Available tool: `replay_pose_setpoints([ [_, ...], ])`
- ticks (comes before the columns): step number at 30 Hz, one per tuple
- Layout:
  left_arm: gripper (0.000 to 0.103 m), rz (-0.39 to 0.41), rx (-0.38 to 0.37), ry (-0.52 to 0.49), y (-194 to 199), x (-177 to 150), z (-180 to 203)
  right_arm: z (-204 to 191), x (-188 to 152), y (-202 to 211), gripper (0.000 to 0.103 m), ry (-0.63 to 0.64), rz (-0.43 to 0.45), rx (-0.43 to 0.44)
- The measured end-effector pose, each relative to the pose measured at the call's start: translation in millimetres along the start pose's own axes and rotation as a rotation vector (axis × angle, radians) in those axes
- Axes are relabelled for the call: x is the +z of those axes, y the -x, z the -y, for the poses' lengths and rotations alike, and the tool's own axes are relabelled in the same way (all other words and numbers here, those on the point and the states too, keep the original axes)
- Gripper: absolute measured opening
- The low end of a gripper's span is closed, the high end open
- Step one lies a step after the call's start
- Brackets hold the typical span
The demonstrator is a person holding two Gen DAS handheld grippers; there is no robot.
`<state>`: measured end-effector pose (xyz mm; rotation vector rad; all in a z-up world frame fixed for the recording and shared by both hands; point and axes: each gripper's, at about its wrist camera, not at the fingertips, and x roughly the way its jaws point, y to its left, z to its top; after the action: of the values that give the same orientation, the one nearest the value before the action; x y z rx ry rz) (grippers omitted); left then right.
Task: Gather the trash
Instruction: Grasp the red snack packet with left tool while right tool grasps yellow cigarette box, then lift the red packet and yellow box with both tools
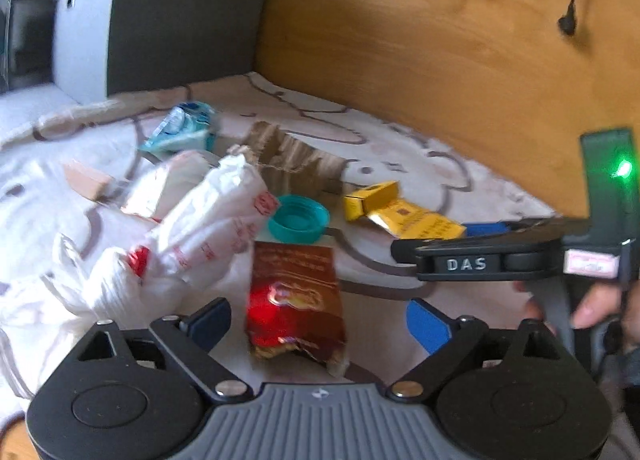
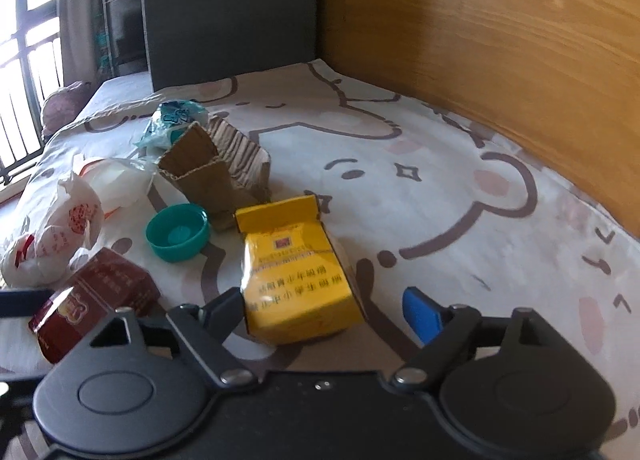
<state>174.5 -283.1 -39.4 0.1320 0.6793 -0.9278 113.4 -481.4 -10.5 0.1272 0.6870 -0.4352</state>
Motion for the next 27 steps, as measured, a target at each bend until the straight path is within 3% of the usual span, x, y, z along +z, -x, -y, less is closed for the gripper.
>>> replay_pose_setpoints([
  [4,0.083,-0.004,0.051,-0.034,-8.6,2.6,5.5,-13.0,9.9,-8.7,0.084,0.067,-0.012,0.023],
  [11,0.068,-0.037,0.095,-0.012,-20.3,7.3,6.6,-17.3,21.7,-26.7,0.061,0.102,-0.064,0.059],
  [20,0.054,-0.058,0.163,-0.015,-26.4,7.6,9.5,-4.4,8.6,-10.1,0.060,0.097,-0.074,0.068],
  [27,0.053,-0.053,0.142,0.049,-14.3,6.5,6.5,3.0,-7.1,9.0,0.060,0.077,-0.063,0.053],
])
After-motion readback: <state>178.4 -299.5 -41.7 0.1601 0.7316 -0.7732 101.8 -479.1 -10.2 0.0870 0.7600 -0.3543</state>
